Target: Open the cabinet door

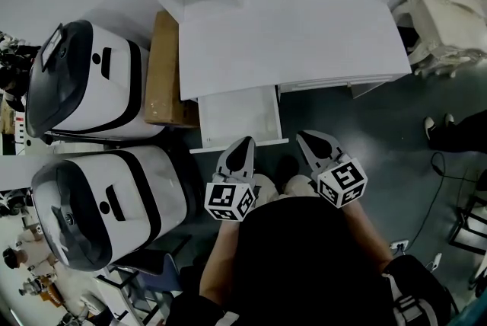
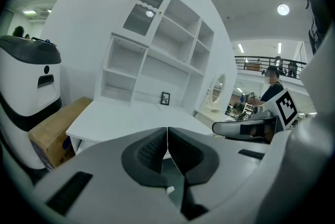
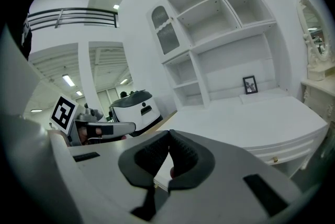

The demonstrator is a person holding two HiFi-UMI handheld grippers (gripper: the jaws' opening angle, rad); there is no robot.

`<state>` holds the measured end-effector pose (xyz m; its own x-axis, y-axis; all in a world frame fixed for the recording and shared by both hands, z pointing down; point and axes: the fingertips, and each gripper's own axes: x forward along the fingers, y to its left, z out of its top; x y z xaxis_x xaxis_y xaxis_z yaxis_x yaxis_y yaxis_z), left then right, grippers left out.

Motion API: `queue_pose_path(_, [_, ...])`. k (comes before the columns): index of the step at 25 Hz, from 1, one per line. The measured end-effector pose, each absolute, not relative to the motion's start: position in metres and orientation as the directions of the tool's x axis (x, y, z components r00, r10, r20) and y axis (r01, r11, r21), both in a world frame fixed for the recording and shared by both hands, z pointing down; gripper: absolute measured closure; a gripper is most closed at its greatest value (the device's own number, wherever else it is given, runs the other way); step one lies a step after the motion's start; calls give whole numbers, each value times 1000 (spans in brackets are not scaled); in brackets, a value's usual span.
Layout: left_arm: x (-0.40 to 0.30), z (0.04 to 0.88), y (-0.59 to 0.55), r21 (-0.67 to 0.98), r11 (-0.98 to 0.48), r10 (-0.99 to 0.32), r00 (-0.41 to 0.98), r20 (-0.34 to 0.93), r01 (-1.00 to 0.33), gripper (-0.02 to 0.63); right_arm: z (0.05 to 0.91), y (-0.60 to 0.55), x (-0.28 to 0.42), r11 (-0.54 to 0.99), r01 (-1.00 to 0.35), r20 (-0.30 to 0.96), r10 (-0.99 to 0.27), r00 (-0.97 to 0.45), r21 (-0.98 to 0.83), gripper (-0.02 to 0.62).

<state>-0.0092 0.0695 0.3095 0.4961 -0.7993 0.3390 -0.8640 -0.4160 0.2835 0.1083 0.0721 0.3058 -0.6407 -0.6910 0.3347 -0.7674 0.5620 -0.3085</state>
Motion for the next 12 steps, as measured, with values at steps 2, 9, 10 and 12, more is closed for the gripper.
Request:
queue_pose_path(2, [-9, 310, 70, 286, -411, -800, 493, 341, -866, 581, 306, 72, 110, 562, -767, 339, -689, -641, -308, 580])
queue_pose_path(9, [-7, 313, 69, 293, -410, -796, 496, 347, -864, 581, 306, 69, 110, 564, -768, 340, -690, -640, -303, 580])
queue_pose_path(10, [-6, 313, 69, 294, -411, -796, 497, 347, -863, 581, 306, 69, 110, 564, -769, 339, -690, -639, -302, 580])
queue_pose_path(12, [-5, 314, 69, 296, -412, -794, 499, 347, -862, 581, 307, 68, 110, 564, -769, 338, -691, -639, -301, 580])
